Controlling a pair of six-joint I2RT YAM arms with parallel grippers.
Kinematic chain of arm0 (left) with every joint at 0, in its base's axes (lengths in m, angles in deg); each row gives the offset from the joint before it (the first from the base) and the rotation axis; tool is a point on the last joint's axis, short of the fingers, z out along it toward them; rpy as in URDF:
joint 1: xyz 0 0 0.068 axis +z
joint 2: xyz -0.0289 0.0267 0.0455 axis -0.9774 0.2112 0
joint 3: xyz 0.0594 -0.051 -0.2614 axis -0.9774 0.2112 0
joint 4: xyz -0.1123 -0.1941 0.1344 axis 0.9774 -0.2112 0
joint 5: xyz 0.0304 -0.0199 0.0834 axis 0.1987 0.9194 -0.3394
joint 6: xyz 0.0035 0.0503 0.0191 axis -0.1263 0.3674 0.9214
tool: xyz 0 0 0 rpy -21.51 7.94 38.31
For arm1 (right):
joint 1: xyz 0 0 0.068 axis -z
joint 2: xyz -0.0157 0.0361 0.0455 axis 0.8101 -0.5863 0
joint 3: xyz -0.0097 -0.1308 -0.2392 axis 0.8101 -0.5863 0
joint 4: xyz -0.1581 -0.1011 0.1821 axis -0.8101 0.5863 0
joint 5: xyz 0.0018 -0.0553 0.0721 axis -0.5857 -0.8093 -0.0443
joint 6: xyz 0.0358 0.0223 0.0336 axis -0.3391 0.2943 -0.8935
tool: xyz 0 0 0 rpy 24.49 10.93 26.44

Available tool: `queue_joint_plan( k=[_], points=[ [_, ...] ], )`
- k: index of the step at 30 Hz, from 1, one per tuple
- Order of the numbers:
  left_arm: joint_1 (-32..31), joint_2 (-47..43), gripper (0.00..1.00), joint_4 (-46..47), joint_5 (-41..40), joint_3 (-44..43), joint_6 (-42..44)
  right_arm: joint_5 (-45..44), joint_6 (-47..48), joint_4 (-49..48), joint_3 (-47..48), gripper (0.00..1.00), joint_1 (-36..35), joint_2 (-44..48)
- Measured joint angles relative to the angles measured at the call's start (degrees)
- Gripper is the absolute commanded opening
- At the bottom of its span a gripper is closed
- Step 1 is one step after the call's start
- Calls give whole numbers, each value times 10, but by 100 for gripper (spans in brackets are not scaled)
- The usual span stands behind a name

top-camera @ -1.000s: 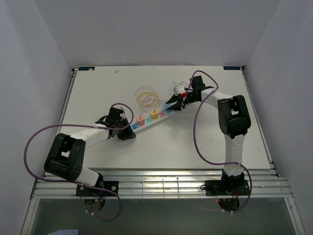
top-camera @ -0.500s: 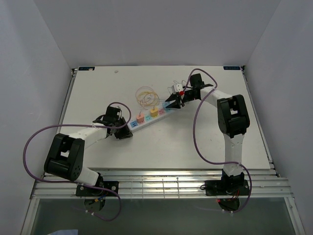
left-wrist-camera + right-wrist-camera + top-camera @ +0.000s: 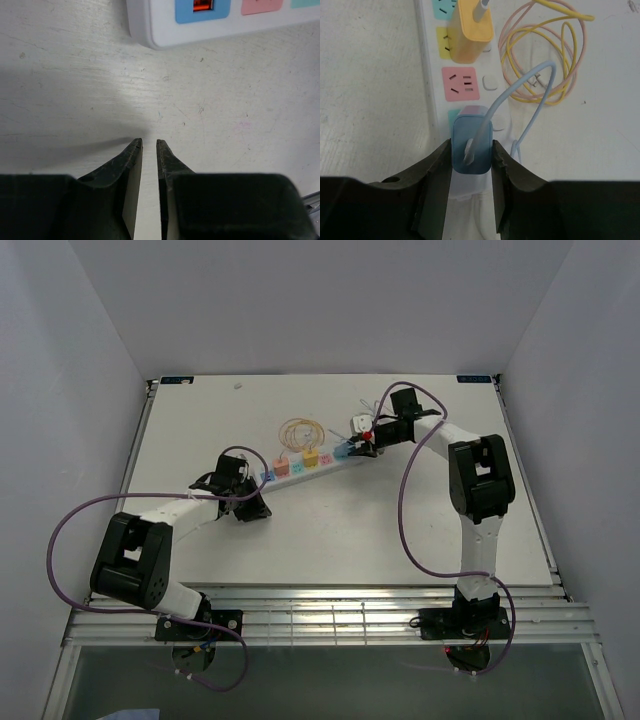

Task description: Insert the plug

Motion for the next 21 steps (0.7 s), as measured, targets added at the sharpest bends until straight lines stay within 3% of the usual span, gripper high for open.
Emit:
queue_joint_plan(
  k=[10, 21],
  points=[
    [0, 6, 29, 0, 0, 0, 0, -15, -34, 17, 33, 8, 0, -14],
    [0, 6, 31, 8, 0, -8, 1, -99, -71, 40, 68, 8, -25, -15]
  ],
)
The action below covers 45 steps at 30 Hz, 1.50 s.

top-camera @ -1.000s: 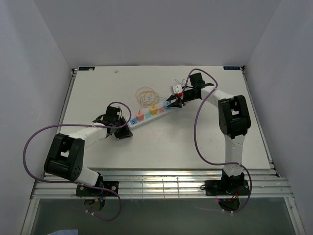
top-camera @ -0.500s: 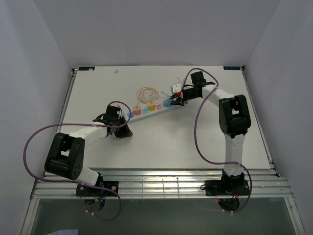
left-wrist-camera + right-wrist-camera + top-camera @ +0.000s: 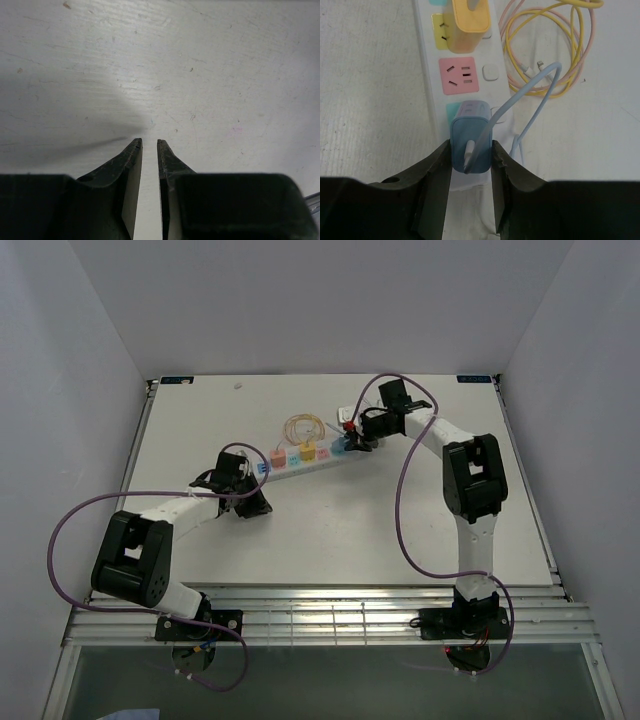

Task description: Insert the plug

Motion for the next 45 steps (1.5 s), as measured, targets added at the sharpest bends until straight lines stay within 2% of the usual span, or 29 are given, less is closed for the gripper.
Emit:
queue_joint_plan(
  k=[10, 19, 26, 37, 39, 45],
  points=[
    [9, -1, 32, 17, -12, -26, 5, -96, -137, 40, 33, 8, -50, 10],
    [19, -29, 32, 18, -23, -26, 9, -134, -242, 64, -44, 8, -97, 77],
    [30, -45, 33, 17, -41, -26, -1, -163, -302, 60, -49, 8, -109, 83],
    [106, -10, 36, 35, -61, -26, -38, -211, -287, 34, -61, 8, -136, 91],
    [114, 7, 41, 42, -63, -27, -42, -217, -285, 31, -61, 8, -138, 91],
    [120, 58, 42, 59, -59, -50, -51, -238, -281, -16, -89, 8, -142, 100]
  ],
)
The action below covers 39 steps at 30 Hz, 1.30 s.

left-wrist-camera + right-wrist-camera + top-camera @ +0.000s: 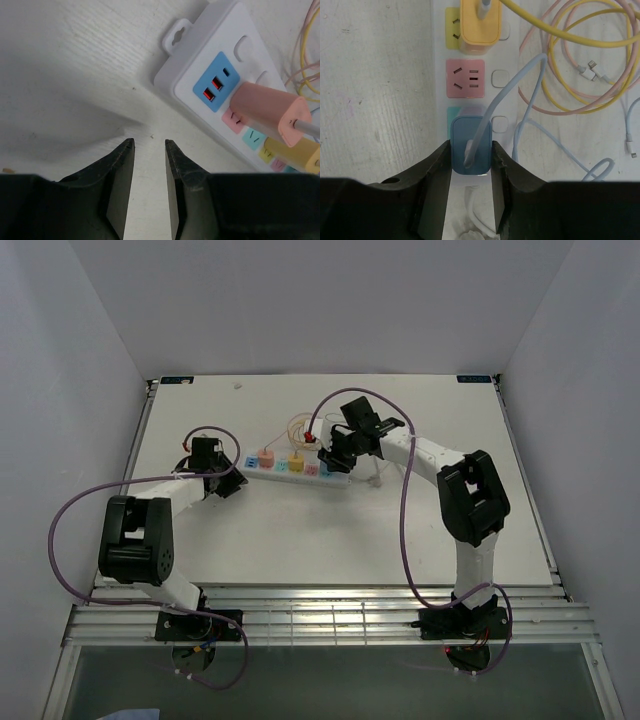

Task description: Insert the plug

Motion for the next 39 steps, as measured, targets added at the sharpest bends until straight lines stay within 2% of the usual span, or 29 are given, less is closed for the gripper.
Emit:
queue_joint_plan(
  k=[3, 7, 11, 17, 24, 34, 39],
  points=[
    [0, 19, 42, 11, 1, -21, -2, -19, 2, -5, 8, 8, -6, -5],
    [1, 21, 49, 19, -2, -28, -7, -36, 3, -1, 41, 8, -10, -27],
    [6, 22, 52, 15, -11, -38, -11, -43, 4, 5, 54, 8, -12, -37],
    [16, 95, 51, 29, -27, -133, -12, -45, 8, 7, 53, 8, -13, -37],
    [26, 188, 49, 59, 17, -197, -2, -46, 9, 7, 52, 8, -13, -36],
    [30, 204, 46, 88, 46, -202, 23, -45, 2, 53, 112, 8, -11, -70],
    [31, 206, 45, 89, 51, -205, 31, -48, -5, 54, 113, 8, -14, -73]
  ],
)
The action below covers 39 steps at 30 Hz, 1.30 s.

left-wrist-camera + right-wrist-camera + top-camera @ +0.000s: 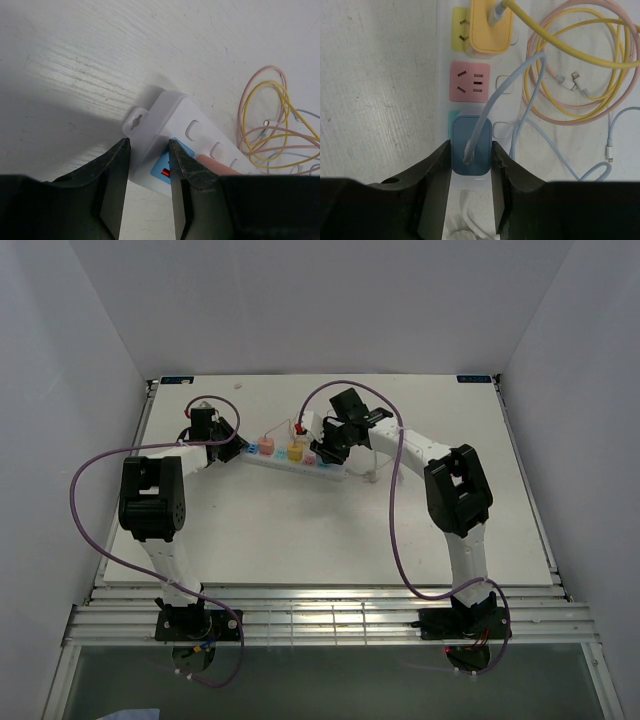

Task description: Insert the plug

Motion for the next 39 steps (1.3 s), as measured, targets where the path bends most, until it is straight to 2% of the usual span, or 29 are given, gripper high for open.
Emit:
queue_joint_plan(
  k=[10, 16, 25, 27, 30, 31, 32, 33, 34, 35, 37, 38, 39],
  points=[
    [0, 0, 44, 0, 2, 0, 6, -10, -15, -6, 8, 8, -2, -14],
    [1, 0, 44, -2, 2, -1, 7, -26, -12, -32, -24, 8, 3, -6],
    [0, 0, 46, -2, 5, -1, 11, -8, -7, -42, -15, 8, 14, -5],
    [0, -1, 47, -3, 5, -1, 14, -9, -15, -35, -4, 12, 15, -9],
    [0, -4, 53, -16, 5, -5, 20, -13, -35, -20, 14, 26, 14, -14],
    [-1, -6, 62, -24, 5, -7, 23, -15, -42, -15, 20, 31, 14, -16],
    [-2, -8, 67, -32, 5, -10, 26, -18, -52, -11, 25, 56, 15, -17],
    [-3, -13, 72, -41, 5, -11, 28, -24, -63, -7, 30, 72, 14, -18],
    [-4, -19, 81, -50, 5, -13, 30, -35, -74, -7, 35, 78, 15, -19],
    [-5, -28, 84, -63, 5, -19, 34, -41, -83, -5, 41, 86, 16, -20],
    [-6, -45, 89, -80, 5, -35, 35, -49, -101, -4, 55, 89, 19, -20],
    [-6, -58, 96, -89, 5, -45, 38, -50, -110, -5, 63, 97, 20, -20],
    [-7, -71, 98, -94, 4, -55, 40, -50, -120, -9, 70, 100, 21, -18]
  ],
)
